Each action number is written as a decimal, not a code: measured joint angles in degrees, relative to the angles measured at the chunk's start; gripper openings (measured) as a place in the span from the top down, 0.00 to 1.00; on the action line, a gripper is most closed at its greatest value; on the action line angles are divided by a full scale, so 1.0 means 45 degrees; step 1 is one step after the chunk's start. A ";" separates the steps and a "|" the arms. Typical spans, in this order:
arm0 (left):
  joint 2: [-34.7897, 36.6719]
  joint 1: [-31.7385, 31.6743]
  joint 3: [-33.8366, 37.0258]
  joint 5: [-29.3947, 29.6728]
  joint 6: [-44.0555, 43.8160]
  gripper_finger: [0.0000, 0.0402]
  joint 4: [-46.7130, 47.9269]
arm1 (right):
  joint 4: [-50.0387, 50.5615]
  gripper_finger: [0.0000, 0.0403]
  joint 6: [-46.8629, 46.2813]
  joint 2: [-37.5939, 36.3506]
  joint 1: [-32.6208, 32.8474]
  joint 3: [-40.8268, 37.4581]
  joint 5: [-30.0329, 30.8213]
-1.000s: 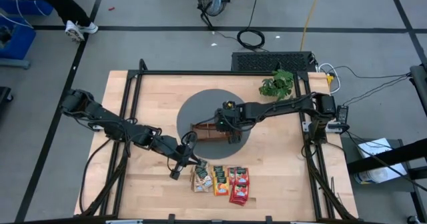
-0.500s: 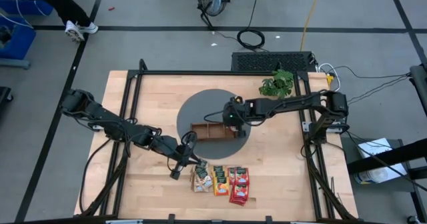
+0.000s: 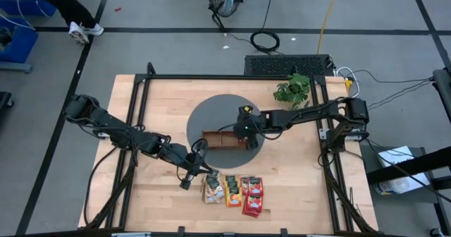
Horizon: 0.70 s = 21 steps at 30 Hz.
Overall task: Pick & Place Tea
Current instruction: Put the red tea bag into the right slot of the wooden organizer, then put the orange tea bag into the middle slot of the wooden organizer
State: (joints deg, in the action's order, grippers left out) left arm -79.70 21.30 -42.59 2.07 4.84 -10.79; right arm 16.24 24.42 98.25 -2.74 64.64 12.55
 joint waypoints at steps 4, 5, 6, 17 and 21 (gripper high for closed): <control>0.0000 0.0000 0.0000 0.0000 0.0000 0.94 0.0004 | 0.0064 1.00 -0.0162 0.0002 0.0186 0.0000 0.0192; 0.0000 0.0000 0.0000 0.0005 -0.0002 0.94 0.0000 | 0.0055 1.00 -0.0195 0.0002 0.0217 0.0000 0.0194; 0.0000 0.0000 0.0000 0.0005 -0.0010 0.94 0.0005 | 0.0060 1.00 -0.0221 -0.0003 0.0217 0.0000 0.0201; 0.0000 0.0000 0.0000 0.0005 -0.0015 0.94 -0.0015 | 0.0292 0.88 -0.0930 -0.0103 0.0217 0.0000 0.0245; 0.0000 0.0000 0.0000 0.0010 0.0061 0.94 -0.0053 | 0.0361 0.80 -0.0940 -0.0472 0.0241 0.0000 0.0928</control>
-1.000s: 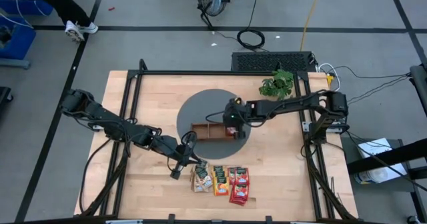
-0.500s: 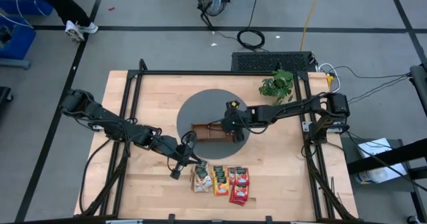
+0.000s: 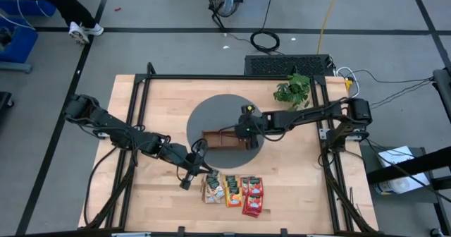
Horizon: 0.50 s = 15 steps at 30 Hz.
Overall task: Pick & Place Tea
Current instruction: Put the orange tea bag into the middle slot of the wooden organizer
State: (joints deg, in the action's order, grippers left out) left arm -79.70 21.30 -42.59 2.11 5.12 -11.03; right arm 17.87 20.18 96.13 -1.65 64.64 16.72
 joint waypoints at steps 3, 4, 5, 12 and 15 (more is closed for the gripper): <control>0.0000 0.0000 -0.0010 0.0000 0.0031 0.94 0.0005 | 0.0136 0.75 0.0000 -0.0554 0.0046 0.0005 0.0476; 0.0000 0.0000 -0.0010 0.0000 0.0040 0.94 0.0002 | 0.0168 0.74 0.0000 -0.0794 0.0091 0.0005 0.0686; 0.0000 0.0000 -0.0010 0.0002 0.0063 0.94 -0.0009 | 0.0191 0.73 0.0000 -0.1108 0.0140 0.0005 0.0785; 0.0000 0.0000 -0.0010 0.0000 0.0123 0.94 0.0015 | 0.1324 0.78 -0.0440 -0.4335 0.1706 -0.0452 0.0919; 0.0000 0.0000 -0.0010 0.0000 0.0124 0.94 0.0000 | 0.0943 0.90 -0.0810 -0.5884 0.3159 -0.1877 0.0646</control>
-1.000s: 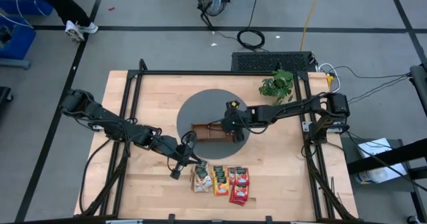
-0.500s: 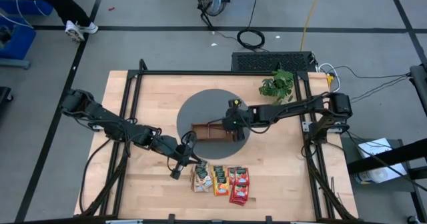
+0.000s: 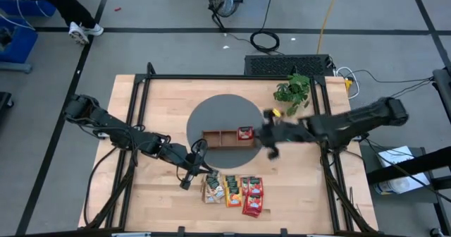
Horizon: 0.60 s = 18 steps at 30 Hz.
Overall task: Pick & Place Tea
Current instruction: Put the orange tea bag into the middle slot of the wooden organizer
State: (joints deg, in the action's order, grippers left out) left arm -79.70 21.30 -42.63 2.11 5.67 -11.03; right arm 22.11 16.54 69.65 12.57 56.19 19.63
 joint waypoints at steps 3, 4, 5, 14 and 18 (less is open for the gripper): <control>0.0000 0.0000 0.0000 0.0000 -0.0046 0.94 -0.0145 | -0.1024 0.98 -0.0830 -0.1205 0.1447 -0.1973 -0.0421; -0.0004 0.0000 0.0000 0.0000 -0.0078 0.94 -0.0226 | -0.1713 0.97 -0.1303 -0.1485 0.1832 -0.2638 -0.0378; -0.0040 0.0000 0.0000 0.0002 -0.0153 0.94 -0.0372 | -0.2552 0.97 -0.1700 -0.1692 0.2221 -0.3269 -0.0215; -0.0413 -0.0039 0.0000 0.0003 -0.0770 0.94 -0.0121 | -0.6566 1.00 -0.2885 -0.1929 0.3991 -0.7257 0.0289; -0.0413 -0.0199 0.0004 0.0798 -0.0469 0.94 -0.0968 | -0.8646 0.99 -0.2984 -0.1929 0.3985 -0.8203 0.0300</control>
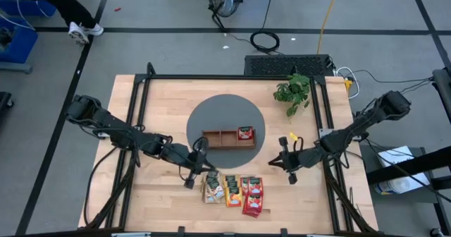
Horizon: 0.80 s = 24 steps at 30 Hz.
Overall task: Pick & Place Tea
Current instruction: Put the orange tea bag into the middle slot of the wooden organizer
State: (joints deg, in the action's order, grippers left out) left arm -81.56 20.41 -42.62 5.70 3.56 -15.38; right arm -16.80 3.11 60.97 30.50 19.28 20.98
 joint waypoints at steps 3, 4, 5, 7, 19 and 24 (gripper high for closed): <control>0.0010 -0.0248 -0.0004 0.0353 -0.0167 0.94 -0.0611 | -0.1297 0.99 0.0845 0.0000 0.0000 -0.0745 -0.0012; 0.0005 -0.0294 -0.0004 0.0366 -0.0199 0.94 -0.0571 | -0.1737 0.99 0.1152 0.0005 0.0000 -0.0939 -0.0010; -0.0002 -0.0315 -0.0004 0.0358 -0.0309 0.94 -0.0514 | -0.2241 1.00 0.1410 0.0005 0.0000 -0.1091 -0.0007; -0.0181 -0.0304 -0.0004 0.0353 -0.0629 0.94 -0.0598 | -0.3214 1.00 0.1777 0.0000 -0.0025 -0.1350 -0.0011; -0.1617 -0.0077 0.0001 -0.0182 -0.1052 0.94 -0.2233 | -0.5423 1.00 0.1046 0.0225 -0.0398 -0.1713 -0.0141; -0.2262 0.0139 -0.0201 0.0316 -0.2546 0.94 -0.2057 | -0.6281 1.00 0.0482 0.1004 -0.0389 -0.1714 -0.1919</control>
State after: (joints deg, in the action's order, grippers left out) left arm -91.74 21.03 -43.52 7.12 -7.90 -24.64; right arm -45.06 5.28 65.49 28.75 11.56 12.34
